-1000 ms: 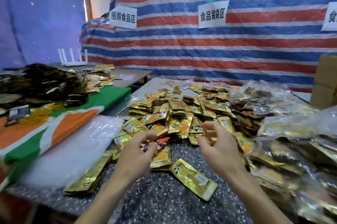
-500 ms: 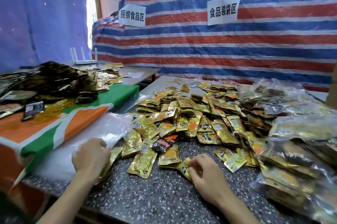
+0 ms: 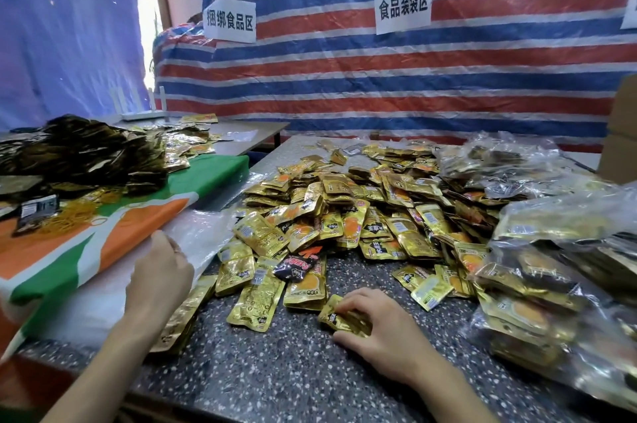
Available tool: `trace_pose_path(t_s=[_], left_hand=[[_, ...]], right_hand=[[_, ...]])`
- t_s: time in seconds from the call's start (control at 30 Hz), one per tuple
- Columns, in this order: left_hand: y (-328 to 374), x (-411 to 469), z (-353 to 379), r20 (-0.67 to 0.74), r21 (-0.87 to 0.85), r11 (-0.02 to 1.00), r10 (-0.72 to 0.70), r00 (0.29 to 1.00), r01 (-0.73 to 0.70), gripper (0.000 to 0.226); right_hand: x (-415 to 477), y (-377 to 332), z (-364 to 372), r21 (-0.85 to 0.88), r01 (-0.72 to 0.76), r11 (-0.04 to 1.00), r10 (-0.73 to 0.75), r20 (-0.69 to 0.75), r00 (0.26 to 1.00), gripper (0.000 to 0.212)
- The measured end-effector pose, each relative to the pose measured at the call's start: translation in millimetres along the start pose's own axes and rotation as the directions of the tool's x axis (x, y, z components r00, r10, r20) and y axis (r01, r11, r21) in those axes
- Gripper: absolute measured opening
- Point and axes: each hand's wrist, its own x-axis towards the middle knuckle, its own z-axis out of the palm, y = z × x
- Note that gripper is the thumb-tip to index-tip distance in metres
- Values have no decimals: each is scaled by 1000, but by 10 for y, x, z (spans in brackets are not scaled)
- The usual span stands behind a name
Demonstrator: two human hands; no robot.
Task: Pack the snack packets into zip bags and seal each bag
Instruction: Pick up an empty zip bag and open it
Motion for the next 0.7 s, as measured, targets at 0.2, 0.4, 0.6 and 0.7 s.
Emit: trace_pose_path(t_s=[0.2,0.4,0.6,0.7], left_hand=[[387,-230,-51,-129,-199,951,215,968,-238,34],[764,-724,164,-31,-413,745,563,826,-523,34],[674,-851,542,30,-268,578,804,593,-771,29],[622,-869,606,29,-265,591,795,606,-762,27]], right_hand=[[-14,-40,25,26,14,1000,-13,-42,999,42],[-44,-157,-134,813,68,578,102,-155,983,72],[-52,-75,-344,966,-113,232,185,71,980,62],[-57,-62,-407,955,-127,267,241,61,969,24]])
